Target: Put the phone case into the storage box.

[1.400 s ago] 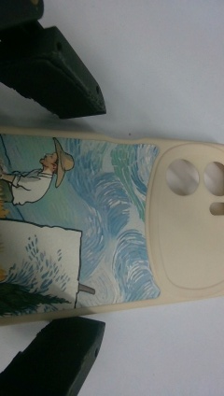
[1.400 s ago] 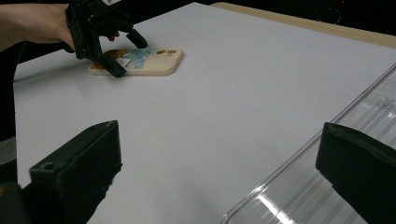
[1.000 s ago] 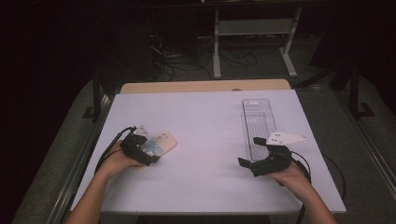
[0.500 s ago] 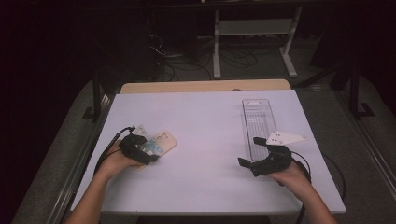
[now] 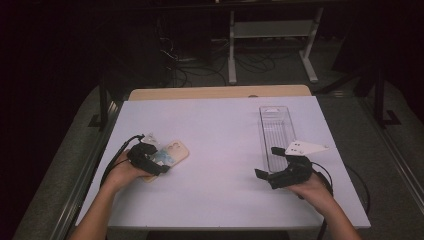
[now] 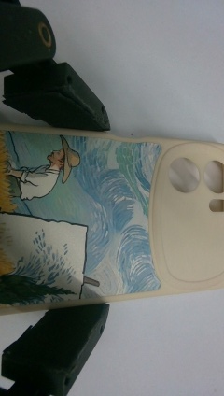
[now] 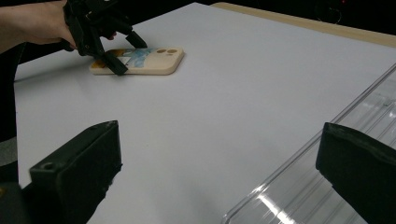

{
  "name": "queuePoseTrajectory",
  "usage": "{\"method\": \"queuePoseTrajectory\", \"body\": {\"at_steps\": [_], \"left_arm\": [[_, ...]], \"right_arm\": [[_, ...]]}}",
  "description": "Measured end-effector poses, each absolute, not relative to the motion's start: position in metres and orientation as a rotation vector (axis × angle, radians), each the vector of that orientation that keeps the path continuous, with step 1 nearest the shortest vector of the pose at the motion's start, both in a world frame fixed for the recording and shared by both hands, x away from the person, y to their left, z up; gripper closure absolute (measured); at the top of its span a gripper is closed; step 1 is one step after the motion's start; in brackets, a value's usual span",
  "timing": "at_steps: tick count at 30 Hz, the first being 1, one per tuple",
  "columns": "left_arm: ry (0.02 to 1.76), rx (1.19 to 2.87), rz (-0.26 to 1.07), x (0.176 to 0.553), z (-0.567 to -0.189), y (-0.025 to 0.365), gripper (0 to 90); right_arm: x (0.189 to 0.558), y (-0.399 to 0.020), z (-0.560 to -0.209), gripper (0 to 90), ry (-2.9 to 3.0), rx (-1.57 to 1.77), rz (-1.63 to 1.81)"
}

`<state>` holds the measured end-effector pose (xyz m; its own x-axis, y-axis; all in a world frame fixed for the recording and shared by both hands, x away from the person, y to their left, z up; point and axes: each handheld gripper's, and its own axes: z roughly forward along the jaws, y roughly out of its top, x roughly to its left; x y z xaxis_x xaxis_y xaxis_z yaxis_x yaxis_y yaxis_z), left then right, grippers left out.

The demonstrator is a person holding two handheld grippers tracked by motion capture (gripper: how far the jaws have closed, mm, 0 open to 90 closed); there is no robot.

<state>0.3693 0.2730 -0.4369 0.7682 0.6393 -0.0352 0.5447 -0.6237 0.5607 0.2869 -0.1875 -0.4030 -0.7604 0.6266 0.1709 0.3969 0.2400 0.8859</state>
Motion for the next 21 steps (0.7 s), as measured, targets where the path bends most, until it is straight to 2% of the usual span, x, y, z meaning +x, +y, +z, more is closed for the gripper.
{"method": "queuePoseTrajectory", "body": {"at_steps": [21], "left_arm": [[0.782,2.392,0.192,0.363,-0.395,0.257,11.3]], "right_arm": [[0.287,-0.188,-0.403,0.0,2.290,0.969,1.532]]}}
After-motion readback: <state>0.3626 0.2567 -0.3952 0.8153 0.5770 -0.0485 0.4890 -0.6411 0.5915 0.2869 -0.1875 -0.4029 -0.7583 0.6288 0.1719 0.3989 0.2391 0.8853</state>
